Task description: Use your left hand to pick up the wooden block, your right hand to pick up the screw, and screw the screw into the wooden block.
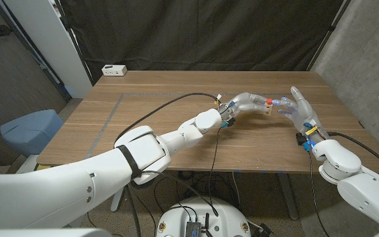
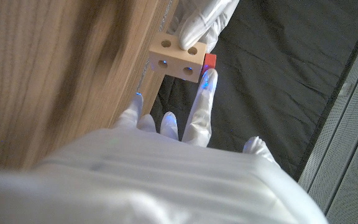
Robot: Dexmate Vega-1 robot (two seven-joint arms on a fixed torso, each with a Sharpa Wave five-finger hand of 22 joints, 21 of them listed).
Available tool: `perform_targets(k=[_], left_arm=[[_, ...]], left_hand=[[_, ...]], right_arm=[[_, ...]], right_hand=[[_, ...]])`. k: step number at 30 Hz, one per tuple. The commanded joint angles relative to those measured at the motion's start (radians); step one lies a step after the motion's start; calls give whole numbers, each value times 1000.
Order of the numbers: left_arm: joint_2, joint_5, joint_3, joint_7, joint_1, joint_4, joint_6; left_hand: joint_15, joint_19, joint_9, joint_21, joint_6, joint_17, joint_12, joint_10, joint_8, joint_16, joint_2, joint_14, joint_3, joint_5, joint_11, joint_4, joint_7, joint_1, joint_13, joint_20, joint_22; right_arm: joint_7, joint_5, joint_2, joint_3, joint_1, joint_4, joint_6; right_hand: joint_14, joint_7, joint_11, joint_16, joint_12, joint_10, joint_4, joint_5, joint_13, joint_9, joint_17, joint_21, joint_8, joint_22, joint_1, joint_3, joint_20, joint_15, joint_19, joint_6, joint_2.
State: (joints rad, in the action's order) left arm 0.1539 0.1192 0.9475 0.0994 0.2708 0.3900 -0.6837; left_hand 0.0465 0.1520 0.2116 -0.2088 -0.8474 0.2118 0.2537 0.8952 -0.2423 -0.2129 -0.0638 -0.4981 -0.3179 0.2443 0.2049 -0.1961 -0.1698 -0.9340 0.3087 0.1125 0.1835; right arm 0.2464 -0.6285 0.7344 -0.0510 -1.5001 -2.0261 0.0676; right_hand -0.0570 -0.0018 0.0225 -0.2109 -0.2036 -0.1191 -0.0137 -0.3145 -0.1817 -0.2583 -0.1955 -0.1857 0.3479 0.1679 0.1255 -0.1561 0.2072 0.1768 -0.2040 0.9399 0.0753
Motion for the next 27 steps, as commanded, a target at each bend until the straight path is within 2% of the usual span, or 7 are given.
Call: perform_targets(k=[1,19,27], left_arm=[[1,5,0,4,-3,-3,10],[-2,12,0,7,-7,-6,17],[-3,10,1,3,-7,-6,13]], left_hand=[[55,1,2,-2,-94,1,23,9,-11,0,-39,-11,-52,3,1,43,33,22,269,-7,3],[57,1,2,-2,-94,1,23,7,-11,0,-40,-10,-53,4,1,43,32,23,270,-4,3],[55,0,2,-2,-96,2,24,7,-12,0,-40,-10,-53,3,1,43,32,23,270,-4,3]], right_arm=[[1,2,-7,-3,-5,-3,1],[24,13,-19,-4,-11,-13,0],[36,24,-25,-1,-4,-9,-1]], right_hand=[[10,-1,2,-6,-6,-10,-3,-5,-2,-4,0,-9,8,2,14,-1,0,-1,-13,18,1],[17,2,1,-6,-3,-19,-3,-6,-2,-9,0,-9,13,2,15,0,1,-2,-22,21,1],[20,-4,16,-4,3,-17,-4,-6,-3,-13,0,-9,3,2,16,0,1,-3,-29,-13,1]])
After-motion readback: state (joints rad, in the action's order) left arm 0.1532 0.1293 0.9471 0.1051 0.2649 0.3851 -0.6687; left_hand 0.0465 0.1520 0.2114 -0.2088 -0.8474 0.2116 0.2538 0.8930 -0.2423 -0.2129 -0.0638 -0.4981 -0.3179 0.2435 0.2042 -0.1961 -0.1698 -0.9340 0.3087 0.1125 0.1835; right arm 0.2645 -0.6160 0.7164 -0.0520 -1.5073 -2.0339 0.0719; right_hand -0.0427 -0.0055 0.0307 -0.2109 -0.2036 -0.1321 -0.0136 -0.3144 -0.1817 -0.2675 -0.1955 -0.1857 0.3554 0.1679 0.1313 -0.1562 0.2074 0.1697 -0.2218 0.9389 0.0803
